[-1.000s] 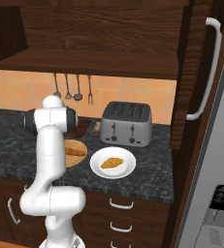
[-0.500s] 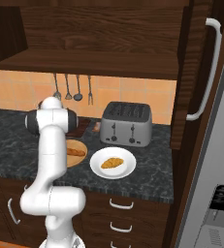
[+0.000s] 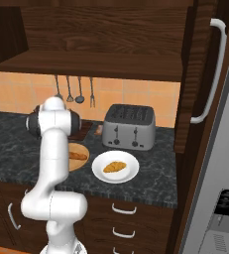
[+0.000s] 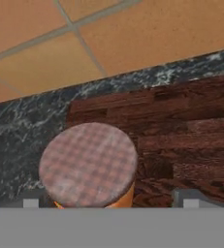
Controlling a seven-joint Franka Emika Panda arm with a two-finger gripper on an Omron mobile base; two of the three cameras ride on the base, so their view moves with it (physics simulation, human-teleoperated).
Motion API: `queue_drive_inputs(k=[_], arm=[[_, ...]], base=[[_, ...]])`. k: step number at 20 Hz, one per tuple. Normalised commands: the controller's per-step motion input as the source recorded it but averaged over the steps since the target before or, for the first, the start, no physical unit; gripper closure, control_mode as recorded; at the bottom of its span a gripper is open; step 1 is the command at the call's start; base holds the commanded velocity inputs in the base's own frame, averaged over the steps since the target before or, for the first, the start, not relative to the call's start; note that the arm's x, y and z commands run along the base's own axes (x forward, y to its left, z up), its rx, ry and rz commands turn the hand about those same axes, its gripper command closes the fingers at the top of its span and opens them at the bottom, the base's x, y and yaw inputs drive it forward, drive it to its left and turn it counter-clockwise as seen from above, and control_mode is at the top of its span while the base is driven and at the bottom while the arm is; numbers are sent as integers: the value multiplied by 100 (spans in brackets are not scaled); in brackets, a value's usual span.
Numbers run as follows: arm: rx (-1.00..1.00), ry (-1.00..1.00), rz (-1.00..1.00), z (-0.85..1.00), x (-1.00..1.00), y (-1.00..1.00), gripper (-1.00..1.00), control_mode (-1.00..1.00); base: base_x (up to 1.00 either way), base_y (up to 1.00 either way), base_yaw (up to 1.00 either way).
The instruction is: From the different types of pastries on the counter, select a croissant and place it on the cutting board. Then retrieve a jar of jam from the cabinet and place it alongside the croissant on the cutting board.
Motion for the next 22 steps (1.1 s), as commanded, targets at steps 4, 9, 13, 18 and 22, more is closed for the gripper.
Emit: queue_drive_inputs(k=[4, 9, 13, 18, 22], arm=[[13, -4, 0, 93, -46, -16, -100, -100], [12, -2, 0, 65, -61, -23, -100, -100], [-10, 11, 0, -5, -34, -100, -100, -100], [-8, 12, -1, -1, -60, -86, -100, -100], [-12, 1, -2, 5, -47, -1, -100, -100]], base=[[0, 0, 0], [0, 0, 0], [0, 0, 0], [0, 0, 0], [0, 0, 0]])
